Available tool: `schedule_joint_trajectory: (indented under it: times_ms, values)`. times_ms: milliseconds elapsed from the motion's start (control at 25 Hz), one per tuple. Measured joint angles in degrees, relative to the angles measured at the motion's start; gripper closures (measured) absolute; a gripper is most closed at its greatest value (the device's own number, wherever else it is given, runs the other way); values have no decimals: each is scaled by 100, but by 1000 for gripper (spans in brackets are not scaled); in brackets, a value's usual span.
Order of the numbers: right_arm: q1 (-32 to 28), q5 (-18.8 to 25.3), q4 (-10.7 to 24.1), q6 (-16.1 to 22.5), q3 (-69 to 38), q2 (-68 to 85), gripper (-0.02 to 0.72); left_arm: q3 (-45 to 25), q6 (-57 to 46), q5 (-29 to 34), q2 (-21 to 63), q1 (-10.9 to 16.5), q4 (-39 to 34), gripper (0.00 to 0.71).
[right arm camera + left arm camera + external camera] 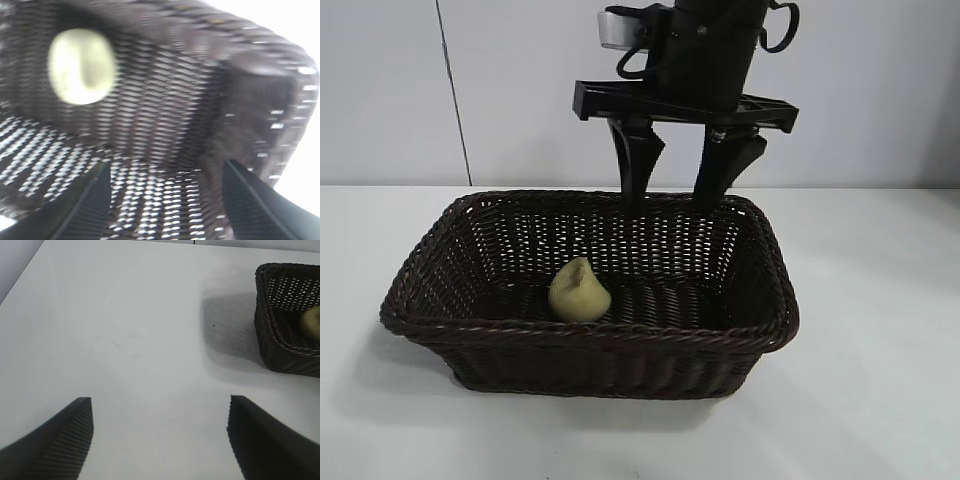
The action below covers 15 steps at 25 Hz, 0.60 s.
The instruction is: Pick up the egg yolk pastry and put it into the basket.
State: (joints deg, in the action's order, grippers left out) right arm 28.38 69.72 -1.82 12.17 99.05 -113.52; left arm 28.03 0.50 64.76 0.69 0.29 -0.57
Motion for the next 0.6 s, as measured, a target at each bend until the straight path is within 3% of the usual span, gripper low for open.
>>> schedule_joint_trajectory:
  times_ms: [280, 600]
  values:
    - [-908, 0, 182, 0, 0, 0, 237, 0, 0, 0, 0, 0, 0, 169]
    - [-2238, 12, 686, -64, 0, 0, 237, 0, 0, 0, 0, 0, 0, 169]
